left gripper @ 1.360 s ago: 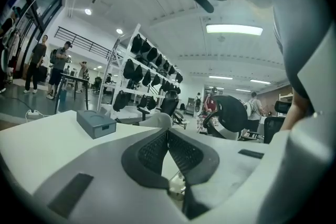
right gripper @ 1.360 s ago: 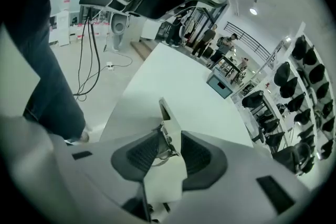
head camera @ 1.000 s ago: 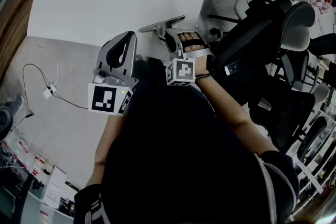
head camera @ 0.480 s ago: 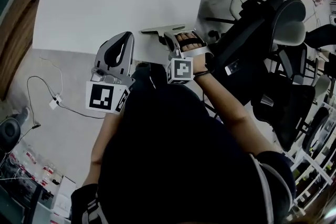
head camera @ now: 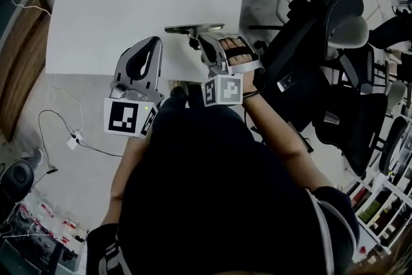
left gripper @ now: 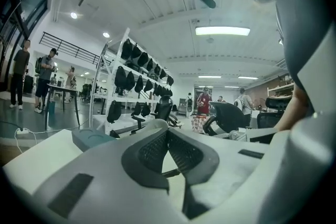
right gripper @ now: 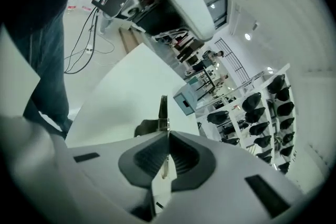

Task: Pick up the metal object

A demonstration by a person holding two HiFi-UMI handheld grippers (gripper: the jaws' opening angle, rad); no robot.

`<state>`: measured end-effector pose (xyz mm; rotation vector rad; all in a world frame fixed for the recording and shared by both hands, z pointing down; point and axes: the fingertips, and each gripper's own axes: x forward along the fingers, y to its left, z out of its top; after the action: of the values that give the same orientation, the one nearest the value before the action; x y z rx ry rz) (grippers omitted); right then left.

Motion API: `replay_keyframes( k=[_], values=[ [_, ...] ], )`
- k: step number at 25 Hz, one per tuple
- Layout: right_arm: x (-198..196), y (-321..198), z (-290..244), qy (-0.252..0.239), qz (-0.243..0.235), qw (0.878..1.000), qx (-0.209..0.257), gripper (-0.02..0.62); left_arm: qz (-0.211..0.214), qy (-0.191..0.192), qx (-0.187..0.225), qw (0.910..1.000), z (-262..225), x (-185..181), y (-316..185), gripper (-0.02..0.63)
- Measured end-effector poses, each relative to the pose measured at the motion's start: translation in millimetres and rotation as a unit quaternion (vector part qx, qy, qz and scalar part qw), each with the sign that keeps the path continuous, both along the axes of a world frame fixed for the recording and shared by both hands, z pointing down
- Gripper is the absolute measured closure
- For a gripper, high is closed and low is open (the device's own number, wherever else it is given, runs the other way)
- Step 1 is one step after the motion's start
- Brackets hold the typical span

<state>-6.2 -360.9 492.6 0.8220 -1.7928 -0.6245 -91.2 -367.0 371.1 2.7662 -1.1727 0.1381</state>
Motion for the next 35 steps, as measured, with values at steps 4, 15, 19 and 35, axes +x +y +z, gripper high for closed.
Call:
replay_keyframes(
  k=[4, 15, 19, 35],
  values=[
    [-4, -4, -49, -0.063, 0.033, 0.997, 0.044, 0.565, 0.001, 0.005, 0.019, 0.9998, -14, -2, -2, 0.581],
    [1, -2, -165, -0.217, 0.086, 0.960, 0.157, 0.565, -0.008, 0.025, 0.062, 0.9977, -52, -4, -5, 0.581],
    [10, -2, -190, -0.269, 0.103, 0.941, 0.177, 0.565, -0.011, 0.038, 0.074, 0.9965, -70, -2, -5, 0.581],
    [65, 4, -241, -0.564, 0.167, 0.794, 0.153, 0.565, -0.047, 0.038, 0.119, 0.9911, -110, 3, -8, 0.581]
  ],
)
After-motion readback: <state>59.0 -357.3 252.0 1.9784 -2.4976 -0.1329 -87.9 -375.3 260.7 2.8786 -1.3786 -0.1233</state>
